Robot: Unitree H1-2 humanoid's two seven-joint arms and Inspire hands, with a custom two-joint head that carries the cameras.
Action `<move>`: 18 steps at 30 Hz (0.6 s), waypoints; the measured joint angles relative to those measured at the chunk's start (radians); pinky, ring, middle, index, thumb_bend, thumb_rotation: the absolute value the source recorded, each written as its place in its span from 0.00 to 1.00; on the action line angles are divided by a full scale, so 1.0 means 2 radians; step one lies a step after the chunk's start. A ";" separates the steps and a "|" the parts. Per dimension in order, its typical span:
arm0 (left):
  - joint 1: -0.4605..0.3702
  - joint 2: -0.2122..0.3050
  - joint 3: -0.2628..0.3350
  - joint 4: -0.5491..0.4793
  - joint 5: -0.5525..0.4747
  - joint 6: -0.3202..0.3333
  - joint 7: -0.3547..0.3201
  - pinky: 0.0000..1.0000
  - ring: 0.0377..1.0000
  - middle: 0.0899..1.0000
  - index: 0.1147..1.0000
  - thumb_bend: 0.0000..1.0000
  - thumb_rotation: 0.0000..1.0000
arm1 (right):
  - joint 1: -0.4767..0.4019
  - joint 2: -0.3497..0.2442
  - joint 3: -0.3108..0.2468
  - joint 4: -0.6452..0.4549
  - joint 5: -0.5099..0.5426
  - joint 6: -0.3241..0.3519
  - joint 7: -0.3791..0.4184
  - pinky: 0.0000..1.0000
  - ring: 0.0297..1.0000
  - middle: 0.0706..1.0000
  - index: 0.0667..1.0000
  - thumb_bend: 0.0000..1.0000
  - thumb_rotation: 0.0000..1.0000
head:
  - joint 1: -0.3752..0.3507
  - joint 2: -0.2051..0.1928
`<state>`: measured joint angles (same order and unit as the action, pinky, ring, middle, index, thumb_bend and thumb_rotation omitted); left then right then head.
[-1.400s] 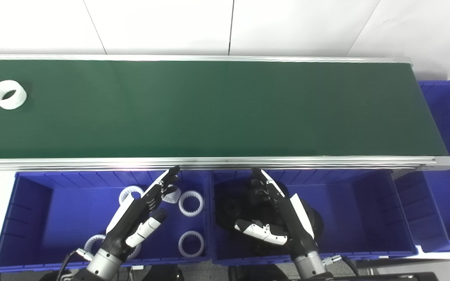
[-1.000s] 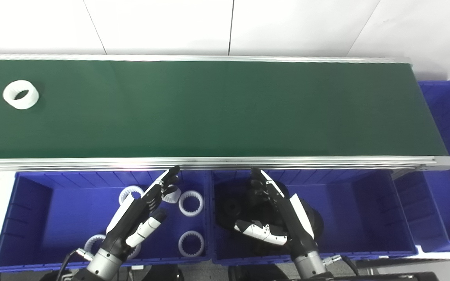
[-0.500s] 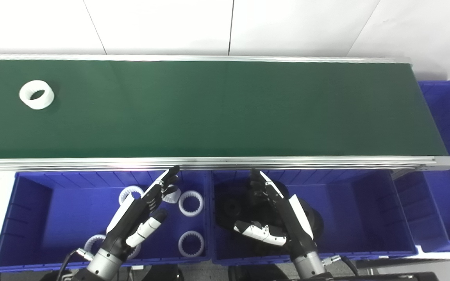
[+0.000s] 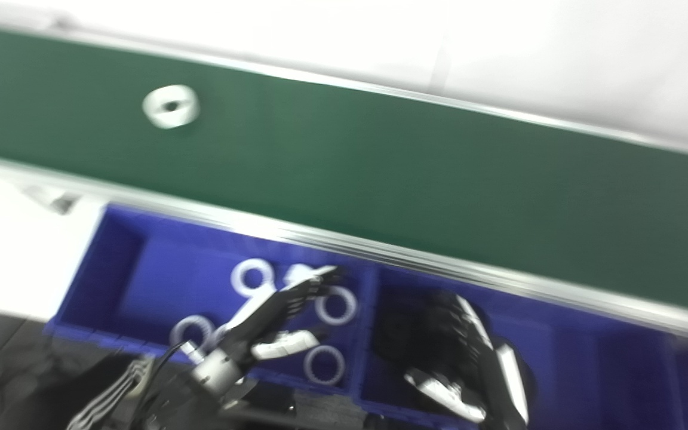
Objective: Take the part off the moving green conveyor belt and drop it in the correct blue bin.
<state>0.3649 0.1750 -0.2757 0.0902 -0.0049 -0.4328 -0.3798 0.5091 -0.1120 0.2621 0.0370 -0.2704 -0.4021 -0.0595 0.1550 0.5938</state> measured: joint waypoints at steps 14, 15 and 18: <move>0.007 -0.040 0.106 -0.002 -0.044 -0.001 -0.038 0.74 0.85 0.90 0.87 0.62 0.62 | -0.018 0.007 0.010 0.034 -0.014 -0.004 -0.021 0.76 0.85 0.88 0.90 0.76 0.43 | -0.025 -0.033; 0.007 -0.043 0.109 -0.007 -0.041 -0.001 -0.032 0.75 0.84 0.89 0.86 0.63 0.64 | -0.020 0.007 0.011 0.035 -0.014 -0.004 -0.022 0.76 0.85 0.88 0.90 0.76 0.42 | -0.026 -0.038; 0.002 -0.046 0.115 -0.023 -0.039 -0.001 -0.026 0.74 0.82 0.86 0.84 0.64 0.63 | -0.021 0.007 0.015 0.037 -0.013 -0.004 -0.025 0.75 0.84 0.88 0.90 0.76 0.40 | -0.028 -0.042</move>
<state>0.3688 0.0834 -0.0458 0.0451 -0.0829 -0.4358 -0.4326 0.4662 -0.0982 0.2914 0.1101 -0.2964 -0.4101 -0.1096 0.0997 0.5094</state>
